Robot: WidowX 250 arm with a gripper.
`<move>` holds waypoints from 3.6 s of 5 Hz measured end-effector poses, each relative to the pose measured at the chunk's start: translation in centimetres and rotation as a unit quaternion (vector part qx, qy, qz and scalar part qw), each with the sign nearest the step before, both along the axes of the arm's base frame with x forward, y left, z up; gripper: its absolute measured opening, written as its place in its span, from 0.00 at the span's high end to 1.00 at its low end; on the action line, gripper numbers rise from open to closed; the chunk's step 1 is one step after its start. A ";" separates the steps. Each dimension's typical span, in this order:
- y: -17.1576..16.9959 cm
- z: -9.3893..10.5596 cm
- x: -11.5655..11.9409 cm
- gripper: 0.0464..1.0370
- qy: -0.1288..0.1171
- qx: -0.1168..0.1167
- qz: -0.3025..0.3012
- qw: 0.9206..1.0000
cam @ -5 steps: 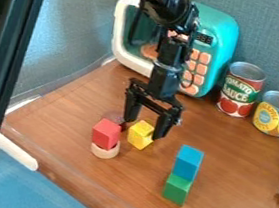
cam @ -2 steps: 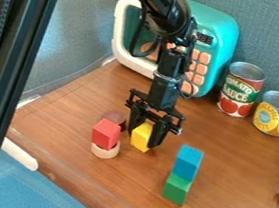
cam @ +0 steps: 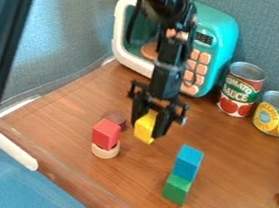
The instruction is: Put the yellow cube on top of the red cube
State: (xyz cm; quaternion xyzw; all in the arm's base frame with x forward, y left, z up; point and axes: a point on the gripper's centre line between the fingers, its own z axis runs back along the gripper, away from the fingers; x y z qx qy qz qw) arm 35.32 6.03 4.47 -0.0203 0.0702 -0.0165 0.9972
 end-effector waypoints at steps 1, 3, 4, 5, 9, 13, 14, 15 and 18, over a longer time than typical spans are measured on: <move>-0.5 2.6 -0.2 0.46 -0.028 0.002 0.001 1.000; -1.3 4.0 -4.2 0.46 -0.019 0.003 0.016 1.000; -0.4 2.6 -6.8 0.46 0.015 -0.002 0.026 1.000; 0.3 2.1 -8.1 0.46 0.036 -0.012 0.034 0.999; 2.1 4.3 -6.6 0.46 0.021 0.018 0.038 0.999; 3.6 2.9 -6.5 0.46 0.043 0.022 0.047 0.998; 3.8 3.0 -6.1 0.46 0.038 0.023 0.048 0.998; 3.9 3.0 -6.0 0.46 0.038 0.024 0.050 0.998; 4.0 1.3 -5.6 0.46 0.058 0.017 0.046 0.997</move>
